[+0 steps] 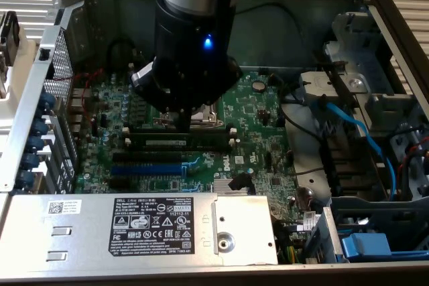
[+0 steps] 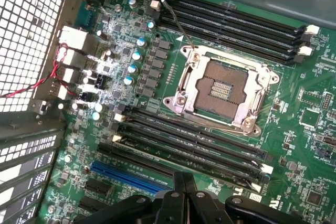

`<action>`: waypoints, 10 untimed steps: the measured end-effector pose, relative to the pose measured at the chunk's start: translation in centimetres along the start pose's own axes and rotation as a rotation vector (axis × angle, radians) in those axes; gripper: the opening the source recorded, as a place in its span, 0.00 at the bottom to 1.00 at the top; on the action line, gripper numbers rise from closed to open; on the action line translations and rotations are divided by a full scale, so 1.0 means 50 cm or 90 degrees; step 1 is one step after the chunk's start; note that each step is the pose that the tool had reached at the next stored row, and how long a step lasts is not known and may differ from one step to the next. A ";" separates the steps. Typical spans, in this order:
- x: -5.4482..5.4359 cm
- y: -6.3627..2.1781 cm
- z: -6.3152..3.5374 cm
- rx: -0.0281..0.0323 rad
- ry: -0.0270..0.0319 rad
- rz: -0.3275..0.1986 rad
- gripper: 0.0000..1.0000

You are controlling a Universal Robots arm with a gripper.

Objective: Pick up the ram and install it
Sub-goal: 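Press down the ram until it locks into place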

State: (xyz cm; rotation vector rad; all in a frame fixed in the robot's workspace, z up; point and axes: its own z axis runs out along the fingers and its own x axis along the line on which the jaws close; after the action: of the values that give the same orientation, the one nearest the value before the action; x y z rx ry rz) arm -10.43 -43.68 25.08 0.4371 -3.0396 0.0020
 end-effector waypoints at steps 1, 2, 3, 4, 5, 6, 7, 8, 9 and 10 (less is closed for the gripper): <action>0.000 0.000 0.000 0.0001 0.0001 0.006 0.10; 0.000 0.000 -0.001 0.0004 0.0003 0.018 0.10; 0.000 0.000 -0.001 0.0004 0.0004 0.024 0.10; 0.000 0.000 -0.001 0.0004 0.0005 0.030 0.10; 0.000 0.000 -0.001 0.0004 0.0006 0.036 0.10; 0.000 0.000 -0.001 0.0000 0.0007 0.049 0.10; 0.000 0.000 -0.001 -0.0002 0.0007 0.056 0.10; 0.000 0.000 -0.001 -0.0004 0.0007 0.062 0.10; 0.000 0.000 -0.001 -0.0006 0.0008 0.069 0.10; 0.000 0.000 -0.001 -0.0008 0.0008 0.075 0.10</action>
State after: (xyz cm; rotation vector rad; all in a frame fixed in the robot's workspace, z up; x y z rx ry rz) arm -10.43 -43.68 25.13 0.2561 -3.0589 0.0067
